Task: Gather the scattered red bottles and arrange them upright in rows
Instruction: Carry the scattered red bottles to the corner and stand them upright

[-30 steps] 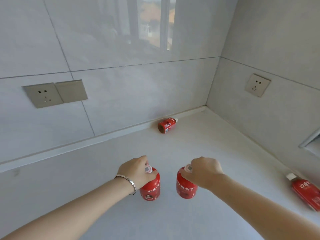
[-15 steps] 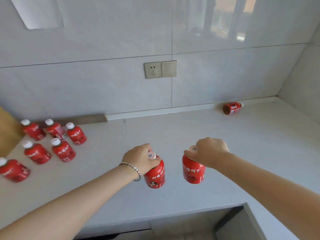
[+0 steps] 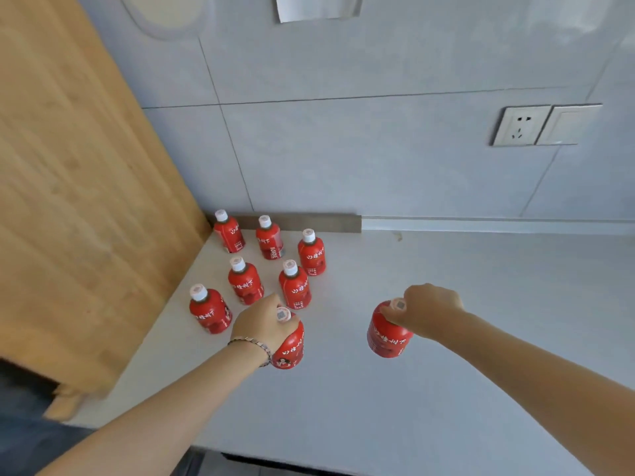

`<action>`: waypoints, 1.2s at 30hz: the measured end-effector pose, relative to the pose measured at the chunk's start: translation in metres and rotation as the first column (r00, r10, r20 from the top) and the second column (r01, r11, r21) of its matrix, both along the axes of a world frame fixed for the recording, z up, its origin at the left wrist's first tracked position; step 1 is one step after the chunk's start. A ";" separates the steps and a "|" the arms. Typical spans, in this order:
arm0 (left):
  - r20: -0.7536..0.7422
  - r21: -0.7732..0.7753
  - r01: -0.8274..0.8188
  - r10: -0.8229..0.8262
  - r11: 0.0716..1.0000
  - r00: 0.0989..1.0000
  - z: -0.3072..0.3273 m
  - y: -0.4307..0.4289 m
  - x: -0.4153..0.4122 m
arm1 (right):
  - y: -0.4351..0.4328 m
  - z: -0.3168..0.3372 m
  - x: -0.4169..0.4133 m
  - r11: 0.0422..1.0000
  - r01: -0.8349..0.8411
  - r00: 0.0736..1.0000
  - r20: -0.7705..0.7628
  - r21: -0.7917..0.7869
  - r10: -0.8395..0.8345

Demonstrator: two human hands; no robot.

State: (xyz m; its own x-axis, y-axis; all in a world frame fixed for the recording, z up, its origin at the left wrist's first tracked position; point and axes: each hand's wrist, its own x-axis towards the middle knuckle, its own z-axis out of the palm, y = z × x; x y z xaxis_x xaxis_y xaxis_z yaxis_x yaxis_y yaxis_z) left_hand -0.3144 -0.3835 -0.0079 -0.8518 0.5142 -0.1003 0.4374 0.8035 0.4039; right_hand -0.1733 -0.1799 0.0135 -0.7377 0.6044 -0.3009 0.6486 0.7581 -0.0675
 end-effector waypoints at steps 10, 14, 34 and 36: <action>0.105 -0.013 -0.085 0.086 0.996 0.991 -0.059 -0.021 -0.139 | -0.030 -0.043 -0.129 0.991 0.130 0.991 0.043 -0.029 -0.128; 0.063 -0.090 -0.045 0.051 0.995 0.997 -0.061 -0.028 -0.150 | -0.026 -0.058 -0.162 0.989 0.150 0.987 0.051 -0.012 -0.149; 0.368 -0.199 0.707 -0.617 0.678 0.696 -0.034 0.170 -0.001 | 0.060 -0.048 0.037 0.921 0.338 0.929 0.221 -0.194 -0.295; 0.337 -0.196 0.741 -0.666 0.642 0.666 -0.028 0.210 0.042 | 0.080 -0.041 0.101 0.885 0.428 0.892 0.247 -0.183 -0.379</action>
